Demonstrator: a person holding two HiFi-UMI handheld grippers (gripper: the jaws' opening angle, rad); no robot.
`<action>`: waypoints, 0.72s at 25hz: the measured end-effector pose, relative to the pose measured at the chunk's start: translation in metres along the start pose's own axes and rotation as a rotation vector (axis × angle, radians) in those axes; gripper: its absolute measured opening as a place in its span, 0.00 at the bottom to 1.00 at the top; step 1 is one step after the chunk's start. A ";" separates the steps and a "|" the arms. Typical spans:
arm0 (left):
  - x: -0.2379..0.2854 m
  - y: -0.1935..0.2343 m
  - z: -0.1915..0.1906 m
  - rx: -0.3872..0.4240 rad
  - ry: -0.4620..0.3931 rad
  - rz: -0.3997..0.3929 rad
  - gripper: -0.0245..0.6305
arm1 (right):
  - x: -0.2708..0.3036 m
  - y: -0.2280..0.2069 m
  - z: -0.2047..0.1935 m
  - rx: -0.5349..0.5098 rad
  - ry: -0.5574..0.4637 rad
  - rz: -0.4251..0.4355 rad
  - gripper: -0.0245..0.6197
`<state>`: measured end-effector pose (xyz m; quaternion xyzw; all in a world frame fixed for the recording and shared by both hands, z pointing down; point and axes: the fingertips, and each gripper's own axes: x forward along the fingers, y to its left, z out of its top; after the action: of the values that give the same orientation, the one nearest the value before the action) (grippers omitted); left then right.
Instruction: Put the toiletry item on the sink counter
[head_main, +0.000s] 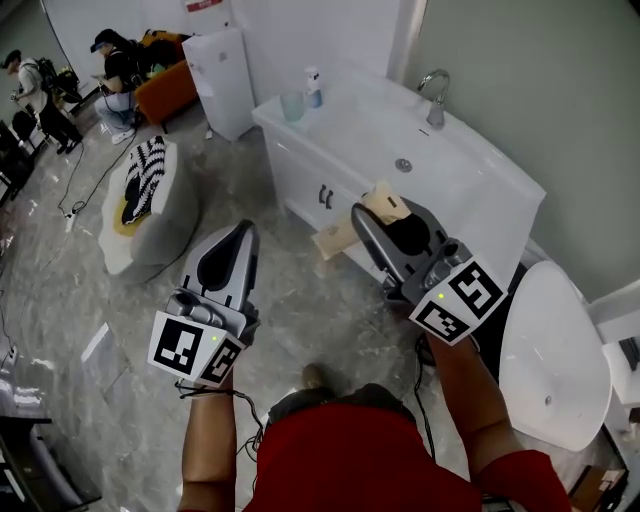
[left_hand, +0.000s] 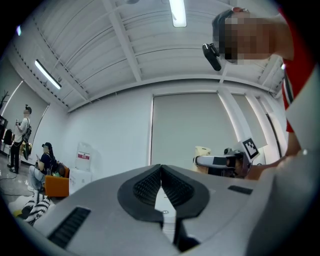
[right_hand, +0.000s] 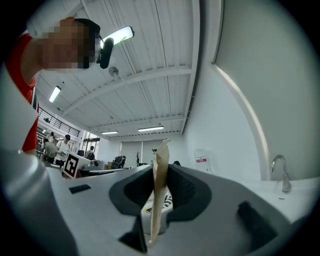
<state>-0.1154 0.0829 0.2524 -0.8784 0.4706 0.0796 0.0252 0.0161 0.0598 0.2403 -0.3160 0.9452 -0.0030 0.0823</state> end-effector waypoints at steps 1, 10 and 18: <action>0.004 0.009 -0.002 -0.002 0.002 -0.006 0.07 | 0.008 -0.004 -0.002 -0.001 -0.001 -0.006 0.17; 0.045 0.075 -0.023 -0.032 0.022 -0.030 0.07 | 0.076 -0.041 -0.012 -0.012 0.010 -0.035 0.17; 0.103 0.124 -0.044 -0.031 0.038 -0.019 0.07 | 0.131 -0.102 -0.027 -0.029 0.022 -0.019 0.17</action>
<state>-0.1574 -0.0762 0.2829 -0.8845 0.4612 0.0699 0.0032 -0.0306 -0.1010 0.2523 -0.3262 0.9429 0.0064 0.0672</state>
